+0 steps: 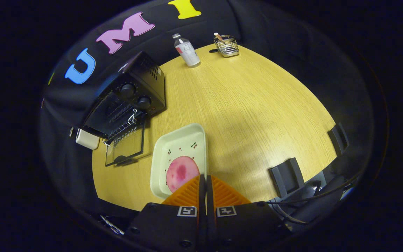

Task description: Open the toaster oven, put the food inside, and close the toaster oven door.

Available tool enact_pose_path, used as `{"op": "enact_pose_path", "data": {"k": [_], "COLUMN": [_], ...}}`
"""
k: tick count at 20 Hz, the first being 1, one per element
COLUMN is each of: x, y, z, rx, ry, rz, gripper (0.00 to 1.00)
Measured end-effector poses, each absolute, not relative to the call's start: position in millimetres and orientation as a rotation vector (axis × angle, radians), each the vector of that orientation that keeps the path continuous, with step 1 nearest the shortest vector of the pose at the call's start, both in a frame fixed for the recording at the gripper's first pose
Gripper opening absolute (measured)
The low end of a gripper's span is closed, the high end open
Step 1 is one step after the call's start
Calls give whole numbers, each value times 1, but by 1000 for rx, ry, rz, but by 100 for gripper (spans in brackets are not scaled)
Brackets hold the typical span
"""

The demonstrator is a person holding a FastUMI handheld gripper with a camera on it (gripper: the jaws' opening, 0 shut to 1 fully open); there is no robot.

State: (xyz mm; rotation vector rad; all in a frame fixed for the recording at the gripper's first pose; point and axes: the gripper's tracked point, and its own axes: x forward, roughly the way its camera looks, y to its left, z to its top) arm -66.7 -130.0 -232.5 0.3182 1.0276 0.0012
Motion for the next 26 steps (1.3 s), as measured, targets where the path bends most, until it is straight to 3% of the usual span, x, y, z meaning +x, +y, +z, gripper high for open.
{"op": "enact_pose_path", "data": {"k": [12,26], "x": [-62,25], "y": [-82,82], "z": [-172,-160], "rx": [510,713], "ry": [913,782], "rz": [22,120], "gripper": [6,6]}}
